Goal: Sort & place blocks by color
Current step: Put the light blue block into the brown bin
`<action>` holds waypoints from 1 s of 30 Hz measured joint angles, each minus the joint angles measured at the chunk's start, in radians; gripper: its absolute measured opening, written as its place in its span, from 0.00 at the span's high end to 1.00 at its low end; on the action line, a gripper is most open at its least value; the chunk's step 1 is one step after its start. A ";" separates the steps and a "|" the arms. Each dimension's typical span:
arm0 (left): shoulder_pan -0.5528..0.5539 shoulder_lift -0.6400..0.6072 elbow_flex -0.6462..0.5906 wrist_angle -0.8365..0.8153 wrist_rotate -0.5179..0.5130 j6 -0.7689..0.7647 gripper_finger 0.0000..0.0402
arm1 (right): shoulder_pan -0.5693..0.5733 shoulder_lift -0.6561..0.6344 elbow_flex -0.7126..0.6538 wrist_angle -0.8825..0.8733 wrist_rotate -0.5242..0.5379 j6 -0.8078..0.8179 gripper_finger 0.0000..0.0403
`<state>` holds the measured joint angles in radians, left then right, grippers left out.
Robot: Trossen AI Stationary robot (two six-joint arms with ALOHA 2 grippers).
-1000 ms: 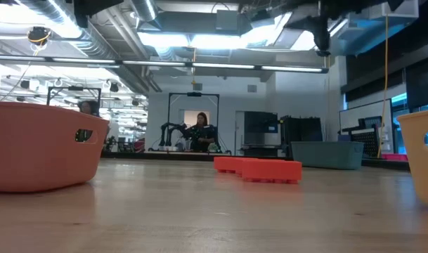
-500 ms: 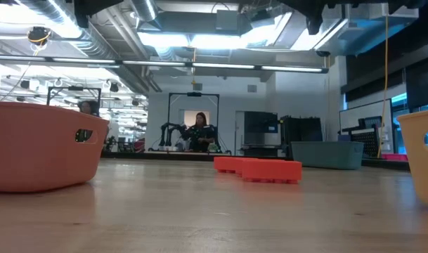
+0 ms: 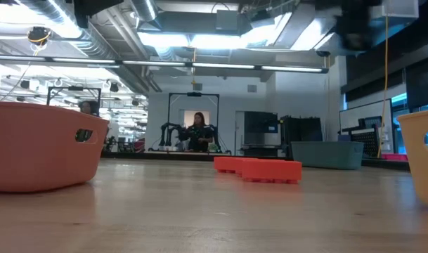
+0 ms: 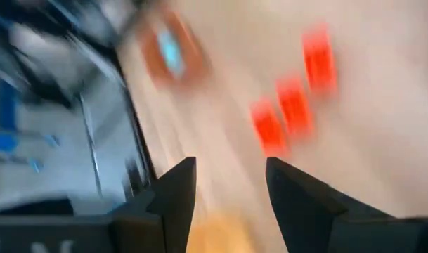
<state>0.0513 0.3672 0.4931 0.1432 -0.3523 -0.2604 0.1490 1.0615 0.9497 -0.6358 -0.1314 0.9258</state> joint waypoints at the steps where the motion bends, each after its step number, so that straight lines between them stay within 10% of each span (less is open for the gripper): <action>1: 0.000 0.000 0.000 0.000 0.000 0.000 0.42 | 0.037 0.027 0.008 -0.066 -0.018 0.061 0.56; 11: 0.000 0.000 0.000 0.000 0.000 0.000 0.42 | 0.341 0.284 -0.054 -0.206 -0.022 0.433 0.56; 30: 0.000 0.000 0.000 0.000 0.001 0.000 0.42 | 0.338 0.453 -0.055 -0.244 0.000 0.379 0.56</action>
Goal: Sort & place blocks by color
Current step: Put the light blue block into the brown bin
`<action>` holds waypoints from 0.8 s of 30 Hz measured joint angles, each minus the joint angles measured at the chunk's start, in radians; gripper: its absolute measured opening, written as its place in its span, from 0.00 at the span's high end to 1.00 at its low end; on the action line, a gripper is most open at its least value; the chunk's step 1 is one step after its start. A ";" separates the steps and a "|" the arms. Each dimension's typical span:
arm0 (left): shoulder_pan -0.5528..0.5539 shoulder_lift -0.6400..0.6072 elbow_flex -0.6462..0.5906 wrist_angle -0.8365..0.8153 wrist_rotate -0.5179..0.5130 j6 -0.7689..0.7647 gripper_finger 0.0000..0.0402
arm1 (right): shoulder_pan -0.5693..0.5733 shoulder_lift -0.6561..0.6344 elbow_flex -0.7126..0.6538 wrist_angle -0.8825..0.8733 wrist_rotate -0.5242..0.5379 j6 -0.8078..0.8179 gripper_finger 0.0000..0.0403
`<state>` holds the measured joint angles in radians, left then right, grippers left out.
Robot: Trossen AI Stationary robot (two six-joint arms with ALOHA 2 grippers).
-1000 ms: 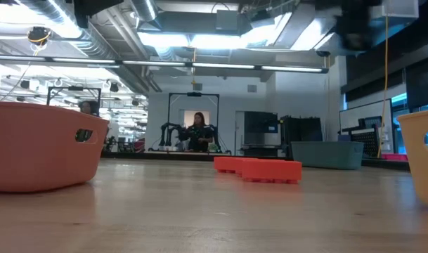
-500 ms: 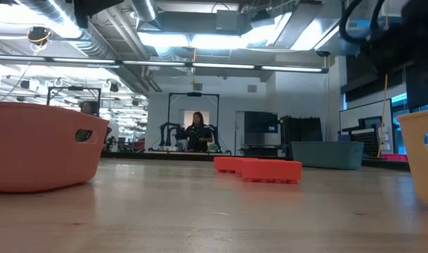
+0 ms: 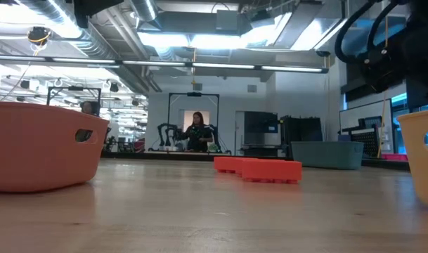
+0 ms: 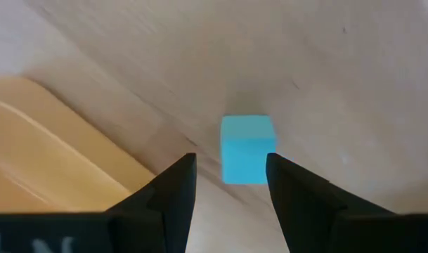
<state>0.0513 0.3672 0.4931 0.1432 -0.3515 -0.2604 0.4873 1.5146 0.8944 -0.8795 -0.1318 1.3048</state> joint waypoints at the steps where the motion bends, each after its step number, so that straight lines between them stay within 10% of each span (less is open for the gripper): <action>1: 0.000 0.000 0.000 0.000 0.000 0.000 0.42 | 0.000 0.000 0.000 -0.008 0.000 -0.003 0.56; 24: 0.000 0.000 0.000 0.000 -0.002 0.000 0.42 | 0.002 -0.002 -0.097 0.103 -0.038 0.082 0.56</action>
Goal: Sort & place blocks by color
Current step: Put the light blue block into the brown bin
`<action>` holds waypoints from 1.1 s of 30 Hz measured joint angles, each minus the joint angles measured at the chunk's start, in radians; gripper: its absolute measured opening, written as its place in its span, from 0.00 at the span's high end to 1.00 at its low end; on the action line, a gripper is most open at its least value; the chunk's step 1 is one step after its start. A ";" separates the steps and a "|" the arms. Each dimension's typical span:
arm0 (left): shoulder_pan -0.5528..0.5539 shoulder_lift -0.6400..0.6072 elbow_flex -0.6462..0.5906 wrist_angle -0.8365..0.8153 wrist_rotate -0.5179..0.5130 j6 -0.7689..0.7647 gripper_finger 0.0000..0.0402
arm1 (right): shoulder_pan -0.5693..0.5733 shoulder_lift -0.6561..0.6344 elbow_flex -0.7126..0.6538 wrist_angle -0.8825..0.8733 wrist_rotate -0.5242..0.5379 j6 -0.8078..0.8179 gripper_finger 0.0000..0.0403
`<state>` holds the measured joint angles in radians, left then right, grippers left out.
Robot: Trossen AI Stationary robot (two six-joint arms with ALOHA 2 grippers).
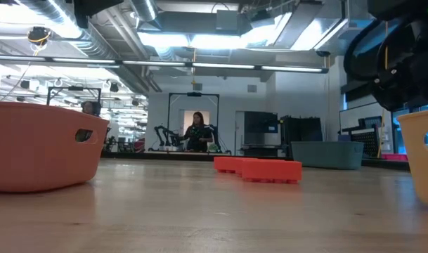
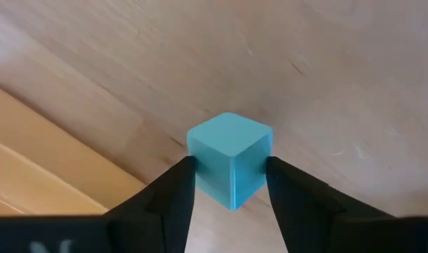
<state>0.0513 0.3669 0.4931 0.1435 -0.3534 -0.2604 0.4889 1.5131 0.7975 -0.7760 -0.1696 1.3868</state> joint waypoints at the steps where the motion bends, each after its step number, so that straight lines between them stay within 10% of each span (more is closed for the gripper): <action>1: 0.000 0.000 0.000 0.000 0.000 0.000 0.42 | 0.000 0.001 0.000 -0.001 0.004 0.011 0.56; 33: 0.001 0.000 0.000 0.000 -0.002 0.001 0.42 | -0.029 0.005 0.027 -0.115 0.034 0.018 0.56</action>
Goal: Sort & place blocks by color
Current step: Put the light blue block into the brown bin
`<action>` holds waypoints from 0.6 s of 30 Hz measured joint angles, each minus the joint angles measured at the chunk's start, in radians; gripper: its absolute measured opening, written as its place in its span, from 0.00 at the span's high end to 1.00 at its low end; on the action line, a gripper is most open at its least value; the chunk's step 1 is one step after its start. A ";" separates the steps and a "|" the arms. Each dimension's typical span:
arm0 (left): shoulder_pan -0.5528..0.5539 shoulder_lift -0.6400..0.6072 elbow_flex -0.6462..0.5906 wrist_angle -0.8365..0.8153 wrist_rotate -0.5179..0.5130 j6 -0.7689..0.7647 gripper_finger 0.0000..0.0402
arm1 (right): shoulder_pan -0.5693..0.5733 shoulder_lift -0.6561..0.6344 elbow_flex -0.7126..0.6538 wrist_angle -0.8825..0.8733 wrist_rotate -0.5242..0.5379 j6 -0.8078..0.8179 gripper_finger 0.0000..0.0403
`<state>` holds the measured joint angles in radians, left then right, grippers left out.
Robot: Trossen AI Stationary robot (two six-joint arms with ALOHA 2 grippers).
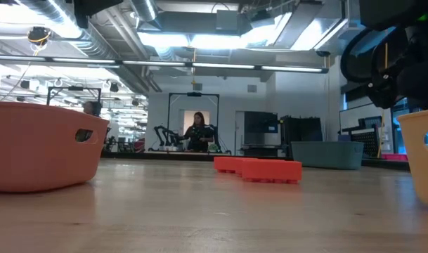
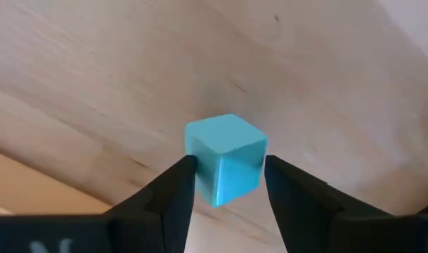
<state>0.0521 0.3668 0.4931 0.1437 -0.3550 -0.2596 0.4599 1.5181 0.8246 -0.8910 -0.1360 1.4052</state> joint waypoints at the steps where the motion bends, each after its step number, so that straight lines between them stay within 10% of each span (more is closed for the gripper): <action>1: 0.000 0.000 0.000 0.000 0.000 0.000 0.42 | 0.000 0.000 0.000 -0.004 0.000 0.000 0.56; 18: 0.000 0.000 0.000 0.000 0.000 0.000 0.42 | -0.005 -0.006 -0.050 0.026 -0.037 0.026 0.56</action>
<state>0.0521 0.3671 0.4931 0.1439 -0.3546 -0.2596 0.4553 1.5120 0.7747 -0.8653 -0.1732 1.4308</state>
